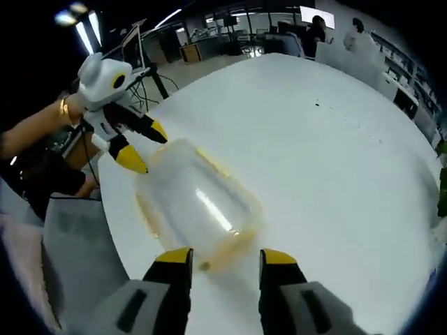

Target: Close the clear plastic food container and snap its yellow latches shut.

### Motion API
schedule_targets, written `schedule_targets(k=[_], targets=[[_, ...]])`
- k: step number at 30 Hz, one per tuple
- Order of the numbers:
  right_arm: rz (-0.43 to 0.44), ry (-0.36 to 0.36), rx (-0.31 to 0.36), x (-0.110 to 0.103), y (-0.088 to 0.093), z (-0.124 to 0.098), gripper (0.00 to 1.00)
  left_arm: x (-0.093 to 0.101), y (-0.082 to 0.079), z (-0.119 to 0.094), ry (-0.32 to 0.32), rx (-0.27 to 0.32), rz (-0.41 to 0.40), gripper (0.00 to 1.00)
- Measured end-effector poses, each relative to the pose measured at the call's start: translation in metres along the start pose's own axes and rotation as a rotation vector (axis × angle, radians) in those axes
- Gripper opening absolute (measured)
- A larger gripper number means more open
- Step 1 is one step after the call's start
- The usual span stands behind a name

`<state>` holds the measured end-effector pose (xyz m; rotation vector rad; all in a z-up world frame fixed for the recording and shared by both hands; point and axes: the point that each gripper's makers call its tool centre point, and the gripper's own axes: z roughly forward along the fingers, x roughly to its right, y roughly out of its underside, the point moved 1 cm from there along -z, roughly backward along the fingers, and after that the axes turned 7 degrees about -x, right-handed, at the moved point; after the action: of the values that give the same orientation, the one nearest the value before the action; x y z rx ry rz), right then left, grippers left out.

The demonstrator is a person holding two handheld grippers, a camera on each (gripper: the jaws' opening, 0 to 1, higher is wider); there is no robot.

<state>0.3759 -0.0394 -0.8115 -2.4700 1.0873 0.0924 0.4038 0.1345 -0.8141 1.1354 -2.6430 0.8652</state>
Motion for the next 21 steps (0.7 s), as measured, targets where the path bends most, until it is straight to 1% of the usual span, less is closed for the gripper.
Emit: schedule_targets(k=[1, 2, 4, 5, 6, 7, 8, 10, 13, 14, 16, 18, 19, 21], targets=[[0.034, -0.022, 0.017, -0.002, -0.002, 0.001, 0.34, 0.002, 0.001, 0.0, 0.017, 0.002, -0.028, 0.4], [0.049, -0.039, 0.019, -0.004, -0.003, 0.001, 0.32, 0.002, 0.002, 0.0, 0.022, 0.005, -0.036, 0.39], [0.052, -0.062, 0.021, -0.005, -0.003, 0.003, 0.32, 0.001, 0.003, 0.001, 0.027, 0.015, -0.044, 0.39], [0.054, -0.075, 0.023, -0.007, -0.003, 0.004, 0.32, 0.001, 0.004, 0.001, 0.025, 0.018, -0.062, 0.39], [0.074, -0.091, 0.028, -0.008, -0.004, 0.005, 0.32, 0.002, 0.004, 0.001, 0.037, 0.023, -0.076, 0.38], [0.088, -0.103, 0.033, -0.009, -0.005, 0.007, 0.32, 0.004, 0.005, 0.001, 0.054, 0.03, -0.082, 0.36], [0.101, -0.106, 0.033, -0.009, -0.005, 0.008, 0.34, 0.01, 0.005, 0.001, 0.084, 0.038, -0.091, 0.31], [0.109, -0.118, 0.033, -0.009, -0.006, 0.011, 0.36, 0.008, 0.004, 0.003, 0.07, 0.04, -0.091, 0.3], [0.095, -0.122, 0.015, -0.01, -0.007, 0.01, 0.35, 0.009, 0.004, 0.003, 0.074, 0.029, -0.091, 0.29], [0.087, -0.12, 0.008, -0.011, -0.007, 0.01, 0.35, 0.009, 0.005, 0.003, 0.08, 0.008, -0.095, 0.29], [0.109, -0.112, 0.003, -0.012, -0.009, 0.012, 0.35, 0.01, 0.004, 0.004, 0.075, 0.008, -0.094, 0.29], [0.11, -0.103, 0.003, -0.012, -0.009, 0.013, 0.35, 0.011, 0.004, 0.005, 0.063, 0.003, -0.111, 0.29], [0.105, -0.102, 0.002, -0.012, -0.009, 0.012, 0.35, 0.011, 0.005, 0.005, 0.063, 0.002, -0.102, 0.29], [0.102, -0.108, 0.015, -0.012, -0.008, 0.012, 0.34, 0.009, 0.004, 0.006, 0.076, -0.002, -0.106, 0.29]])
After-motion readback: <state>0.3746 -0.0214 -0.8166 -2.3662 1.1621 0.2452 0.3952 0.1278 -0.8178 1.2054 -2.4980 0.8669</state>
